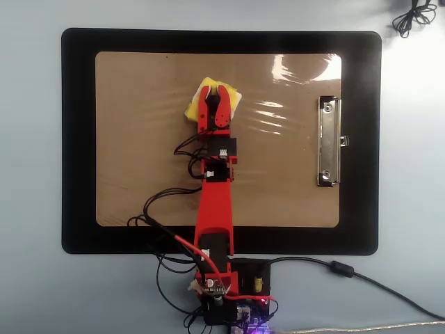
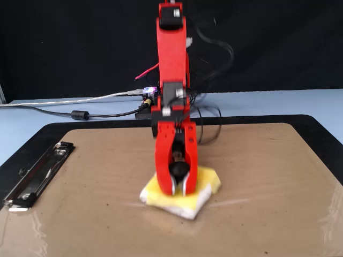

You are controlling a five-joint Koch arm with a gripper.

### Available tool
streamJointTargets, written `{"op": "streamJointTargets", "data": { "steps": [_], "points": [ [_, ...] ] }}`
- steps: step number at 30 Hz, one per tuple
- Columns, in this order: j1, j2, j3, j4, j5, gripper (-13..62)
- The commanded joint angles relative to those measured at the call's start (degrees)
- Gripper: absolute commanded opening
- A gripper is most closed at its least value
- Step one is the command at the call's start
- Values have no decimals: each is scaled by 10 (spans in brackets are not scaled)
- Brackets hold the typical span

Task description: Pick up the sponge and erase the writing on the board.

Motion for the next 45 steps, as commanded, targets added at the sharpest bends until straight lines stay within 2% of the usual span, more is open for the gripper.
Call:
{"op": "streamJointTargets", "data": {
  "steps": [1,5,7,8,10,14,16,18,23,25,26,33,36,39,41,45],
  "points": [
    [-10,29,40,2,-5,-80],
    [-61,268,322,0,-11,-80],
    [-91,376,410,2,-25,-80],
    [-95,389,413,4,-33,-80],
    [-95,329,384,1,-37,-80],
    [-83,105,127,2,-34,-80],
    [-69,31,17,9,-36,-80],
    [-66,37,33,9,-36,-80],
    [-67,236,301,1,-36,-80],
    [-65,248,303,1,-34,-80],
    [-64,227,278,1,-34,-80],
    [-54,-112,-136,5,-36,-80],
    [-54,-65,-62,2,-34,-80],
    [-71,113,131,7,-36,-80],
    [-87,174,185,7,-36,-80],
    [-156,192,228,18,-41,-80]
  ]
}}
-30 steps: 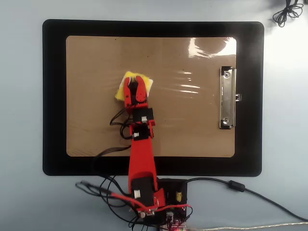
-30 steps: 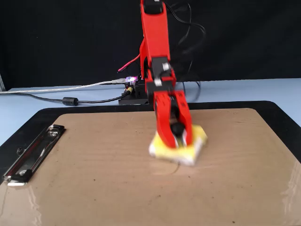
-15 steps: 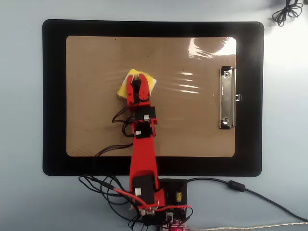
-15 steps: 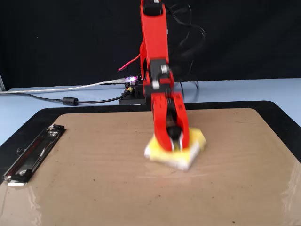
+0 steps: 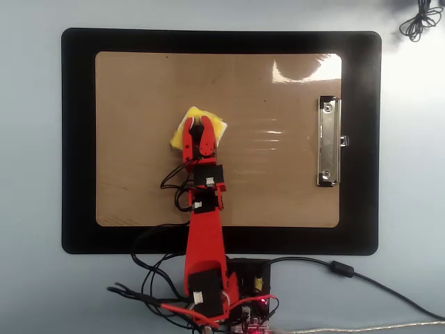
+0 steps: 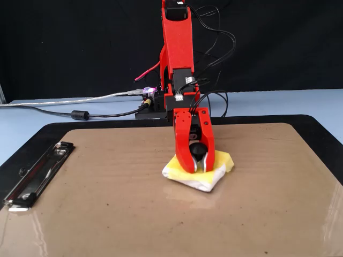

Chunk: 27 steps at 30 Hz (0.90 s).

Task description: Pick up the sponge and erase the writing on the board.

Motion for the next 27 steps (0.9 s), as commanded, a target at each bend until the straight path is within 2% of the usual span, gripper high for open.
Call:
{"op": "streamJointTargets", "data": {
  "steps": [1,5,10,23,24,25,27],
  "points": [
    [-76,33,40,4,-18,-80],
    [-250,127,125,7,-83,-80],
    [-405,137,141,7,-192,-80],
    [-464,135,155,5,-207,-76],
    [-464,135,155,4,-207,-40],
    [-465,135,154,4,-206,34],
    [-466,134,153,4,-206,233]
  ]
}}
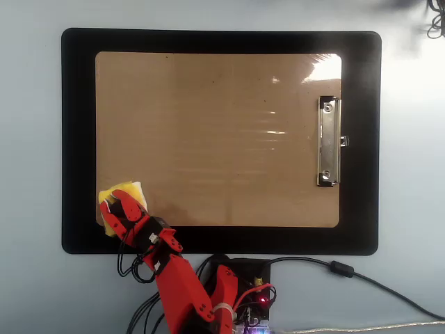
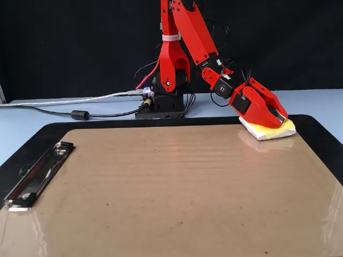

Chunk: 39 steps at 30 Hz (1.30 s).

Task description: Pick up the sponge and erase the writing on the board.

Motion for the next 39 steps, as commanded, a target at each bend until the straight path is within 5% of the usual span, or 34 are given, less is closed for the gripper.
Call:
{"op": "streamJointTargets", "data": {
  "steps": [1,7,10,13,17,21,28,39],
  "points": [
    [-12,6,-3,-4,-26,293],
    [-5,14,-39,-4,-45,327],
    [29,105,-69,30,-53,327],
    [92,200,-133,241,-52,325],
    [165,408,-231,759,-11,323],
    [308,431,-281,1180,65,324],
    [541,433,-91,1149,170,330],
    [575,437,-48,1122,170,342]
  ]
}}
